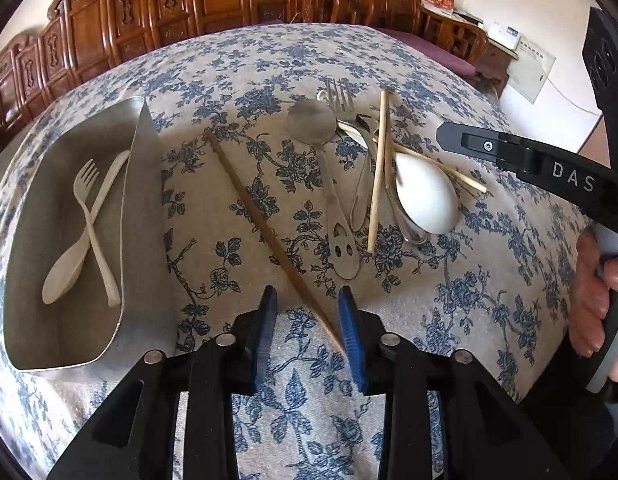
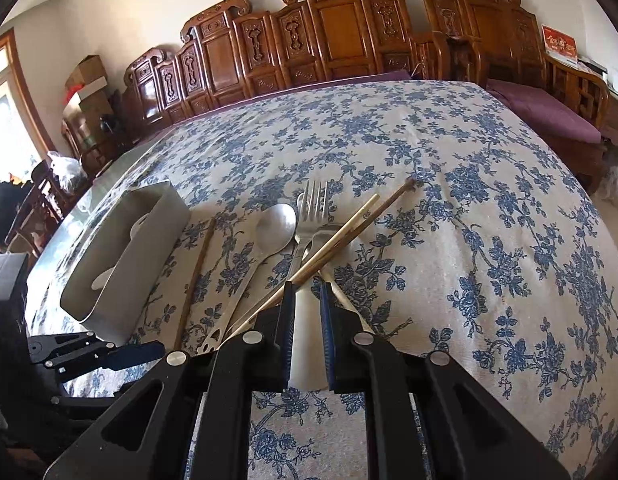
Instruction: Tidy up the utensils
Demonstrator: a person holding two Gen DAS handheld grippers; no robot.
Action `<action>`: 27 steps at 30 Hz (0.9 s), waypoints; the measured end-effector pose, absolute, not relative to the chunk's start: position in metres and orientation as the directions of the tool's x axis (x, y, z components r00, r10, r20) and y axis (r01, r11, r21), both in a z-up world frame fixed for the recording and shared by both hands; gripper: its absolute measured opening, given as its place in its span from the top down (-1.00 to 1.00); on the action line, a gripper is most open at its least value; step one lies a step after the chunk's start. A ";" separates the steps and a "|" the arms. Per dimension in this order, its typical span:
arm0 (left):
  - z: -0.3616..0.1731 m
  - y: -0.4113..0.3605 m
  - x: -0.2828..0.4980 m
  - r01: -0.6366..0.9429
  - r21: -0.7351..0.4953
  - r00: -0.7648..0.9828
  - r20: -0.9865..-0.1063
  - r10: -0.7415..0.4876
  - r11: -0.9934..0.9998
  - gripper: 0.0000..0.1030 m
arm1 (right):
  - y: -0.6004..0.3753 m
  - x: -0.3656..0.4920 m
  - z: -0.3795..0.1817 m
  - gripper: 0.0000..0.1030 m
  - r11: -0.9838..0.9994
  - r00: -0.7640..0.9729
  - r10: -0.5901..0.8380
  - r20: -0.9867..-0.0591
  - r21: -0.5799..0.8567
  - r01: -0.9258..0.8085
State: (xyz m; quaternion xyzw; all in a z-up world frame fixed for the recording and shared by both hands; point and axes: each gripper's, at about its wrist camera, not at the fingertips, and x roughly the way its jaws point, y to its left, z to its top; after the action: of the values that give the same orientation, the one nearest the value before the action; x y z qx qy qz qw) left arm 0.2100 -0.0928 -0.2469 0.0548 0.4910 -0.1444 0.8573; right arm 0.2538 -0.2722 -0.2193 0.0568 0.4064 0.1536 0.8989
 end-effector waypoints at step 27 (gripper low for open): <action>-0.201 -0.060 0.191 0.313 -0.102 0.569 -0.776 -0.272 0.944 0.93 | -0.267 0.291 -0.237 0.51 0.963 0.617 0.270 -0.739 0.196 -0.187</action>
State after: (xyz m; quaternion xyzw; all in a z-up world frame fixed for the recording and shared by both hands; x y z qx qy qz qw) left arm 0.1914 -0.0596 -0.2012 0.0236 0.4341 -0.1650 0.8853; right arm 0.2910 -0.2673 -0.2373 0.0498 0.4187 0.1274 0.8978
